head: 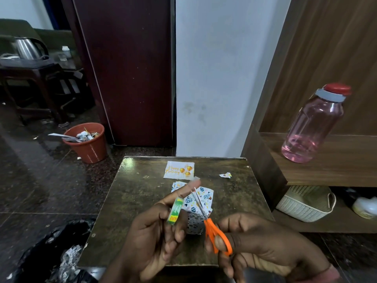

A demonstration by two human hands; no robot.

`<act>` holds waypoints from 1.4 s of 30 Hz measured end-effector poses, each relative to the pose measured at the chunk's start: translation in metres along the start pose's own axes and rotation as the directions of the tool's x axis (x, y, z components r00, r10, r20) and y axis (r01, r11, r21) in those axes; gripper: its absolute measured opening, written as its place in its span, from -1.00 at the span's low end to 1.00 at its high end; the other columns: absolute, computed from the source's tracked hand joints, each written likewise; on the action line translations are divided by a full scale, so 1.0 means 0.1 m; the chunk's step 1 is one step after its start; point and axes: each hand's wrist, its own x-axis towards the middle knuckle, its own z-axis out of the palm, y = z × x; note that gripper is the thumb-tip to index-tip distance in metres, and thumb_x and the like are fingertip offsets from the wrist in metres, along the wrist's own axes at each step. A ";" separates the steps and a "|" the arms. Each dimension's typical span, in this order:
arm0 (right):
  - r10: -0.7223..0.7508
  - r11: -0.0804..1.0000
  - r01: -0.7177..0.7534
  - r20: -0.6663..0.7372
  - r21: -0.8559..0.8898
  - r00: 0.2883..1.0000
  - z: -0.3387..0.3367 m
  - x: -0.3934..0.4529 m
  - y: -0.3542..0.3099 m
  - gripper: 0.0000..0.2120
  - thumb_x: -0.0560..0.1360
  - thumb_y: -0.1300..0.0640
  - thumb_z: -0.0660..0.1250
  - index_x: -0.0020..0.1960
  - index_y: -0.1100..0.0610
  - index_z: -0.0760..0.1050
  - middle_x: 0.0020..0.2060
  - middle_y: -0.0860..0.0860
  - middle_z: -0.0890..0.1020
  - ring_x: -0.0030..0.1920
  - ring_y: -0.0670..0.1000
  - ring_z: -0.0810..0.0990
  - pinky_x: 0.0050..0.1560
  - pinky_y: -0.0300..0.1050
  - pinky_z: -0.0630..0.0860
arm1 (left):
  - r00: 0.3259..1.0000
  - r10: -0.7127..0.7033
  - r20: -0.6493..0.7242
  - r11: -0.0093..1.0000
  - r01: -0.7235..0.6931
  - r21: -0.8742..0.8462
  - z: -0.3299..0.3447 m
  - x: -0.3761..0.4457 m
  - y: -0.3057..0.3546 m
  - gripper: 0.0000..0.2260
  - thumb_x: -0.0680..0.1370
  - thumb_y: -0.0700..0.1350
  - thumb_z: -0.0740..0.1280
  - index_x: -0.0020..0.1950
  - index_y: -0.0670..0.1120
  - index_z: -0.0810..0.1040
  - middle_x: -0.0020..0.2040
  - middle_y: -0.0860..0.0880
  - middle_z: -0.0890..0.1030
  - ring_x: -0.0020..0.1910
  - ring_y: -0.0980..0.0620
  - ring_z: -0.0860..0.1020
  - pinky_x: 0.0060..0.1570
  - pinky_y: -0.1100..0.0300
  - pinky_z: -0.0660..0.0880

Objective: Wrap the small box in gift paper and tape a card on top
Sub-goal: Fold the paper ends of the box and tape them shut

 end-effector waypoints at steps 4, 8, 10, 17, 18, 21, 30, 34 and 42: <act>0.030 0.999 -0.030 0.030 -0.024 0.999 -0.01 0.02 0.01 -0.79 0.60 0.20 0.36 0.15 0.32 0.49 -0.29 0.00 0.66 -0.29 -0.06 0.65 -0.29 -0.26 0.59 | 0.999 0.013 0.033 0.998 -0.011 -0.061 -0.01 0.00 0.01 -0.39 0.56 -0.26 0.15 0.64 -0.21 0.19 -0.27 -0.19 0.60 -0.46 0.05 0.57 -0.53 0.25 0.46; 0.029 0.999 -0.028 0.048 -0.017 0.998 -0.02 0.04 0.01 -0.78 0.59 0.21 0.36 0.16 0.33 0.50 -0.29 0.01 0.66 -0.30 -0.07 0.65 -0.31 -0.27 0.59 | 0.997 0.016 0.071 0.996 -0.010 -0.085 -0.01 0.00 0.01 -0.40 0.58 -0.28 0.07 0.65 -0.25 0.11 -0.24 -0.21 0.61 -0.42 0.03 0.61 -0.49 0.24 0.50; 0.026 1.000 -0.025 0.051 -0.013 0.998 -0.02 0.06 0.02 -0.78 0.59 0.20 0.37 0.16 0.33 0.50 -0.30 0.01 0.64 -0.30 -0.07 0.64 -0.32 -0.27 0.59 | 0.997 0.014 0.080 0.996 -0.007 -0.083 -0.01 0.01 0.01 -0.40 0.57 -0.29 0.08 0.64 -0.26 0.12 -0.24 -0.21 0.61 -0.42 0.03 0.61 -0.49 0.24 0.53; -0.054 0.998 0.053 0.040 0.041 0.998 -0.01 0.10 0.04 -0.80 0.64 0.21 0.29 0.18 0.33 0.45 -0.28 -0.04 0.67 -0.33 -0.11 0.62 -0.41 -0.27 0.57 | 0.995 -0.017 0.102 0.997 0.025 -0.078 -0.01 0.01 0.00 -0.40 0.57 -0.29 0.10 0.64 -0.24 0.17 -0.24 -0.21 0.63 -0.43 0.02 0.61 -0.46 0.23 0.57; -0.055 0.998 0.054 0.037 0.045 0.998 -0.01 0.10 0.04 -0.81 0.64 0.21 0.30 0.16 0.33 0.46 -0.29 -0.03 0.67 -0.35 -0.11 0.62 -0.43 -0.27 0.56 | 0.994 -0.023 0.103 0.997 0.031 -0.073 -0.01 0.01 -0.01 -0.40 0.56 -0.29 0.10 0.64 -0.24 0.17 -0.24 -0.21 0.63 -0.44 0.02 0.61 -0.45 0.22 0.57; -0.063 0.997 0.062 0.021 0.050 0.998 -0.01 0.10 0.05 -0.84 0.62 0.22 0.31 0.11 0.32 0.47 -0.33 -0.03 0.66 -0.39 -0.12 0.61 -0.48 -0.28 0.54 | 0.994 -0.032 0.103 0.997 0.039 -0.063 -0.01 0.02 -0.02 -0.40 0.55 -0.28 0.15 0.62 -0.24 0.22 -0.26 -0.22 0.62 -0.45 0.03 0.61 -0.46 0.22 0.58; -0.116 0.993 0.116 0.002 0.025 0.993 -0.09 0.05 0.08 -0.85 0.63 0.22 0.34 0.09 0.33 0.49 -0.23 0.07 0.63 -0.39 -0.08 0.59 -0.51 -0.27 0.53 | 0.997 -0.042 0.063 0.999 0.043 -0.030 -0.01 -0.01 0.00 -0.45 0.60 -0.26 0.22 0.61 -0.21 0.27 -0.25 -0.21 0.60 -0.45 0.04 0.60 -0.47 0.25 0.55; -0.213 0.975 0.214 -0.020 0.063 0.977 -0.21 -0.06 0.13 -0.74 0.53 0.12 0.49 0.04 0.31 0.57 -0.13 0.33 0.44 -0.35 0.03 0.50 -0.52 -0.22 0.52 | 0.998 -0.017 0.055 0.999 0.019 -0.036 0.00 -0.01 0.01 -0.46 0.58 -0.28 0.25 0.58 -0.24 0.30 -0.24 -0.23 0.60 -0.45 0.04 0.59 -0.46 0.25 0.55; -0.220 0.930 -0.126 -0.799 -0.345 0.560 -0.42 0.12 0.25 -0.65 0.51 -0.04 0.48 -0.23 0.24 0.55 -0.41 0.19 0.58 -0.42 0.13 0.54 -0.33 0.02 0.47 | 0.994 0.073 -0.077 0.987 -0.061 0.150 0.09 0.01 0.01 -0.47 0.48 -0.25 0.34 0.48 -0.13 0.50 -0.29 -0.23 0.59 -0.56 0.05 0.51 -0.59 0.28 0.42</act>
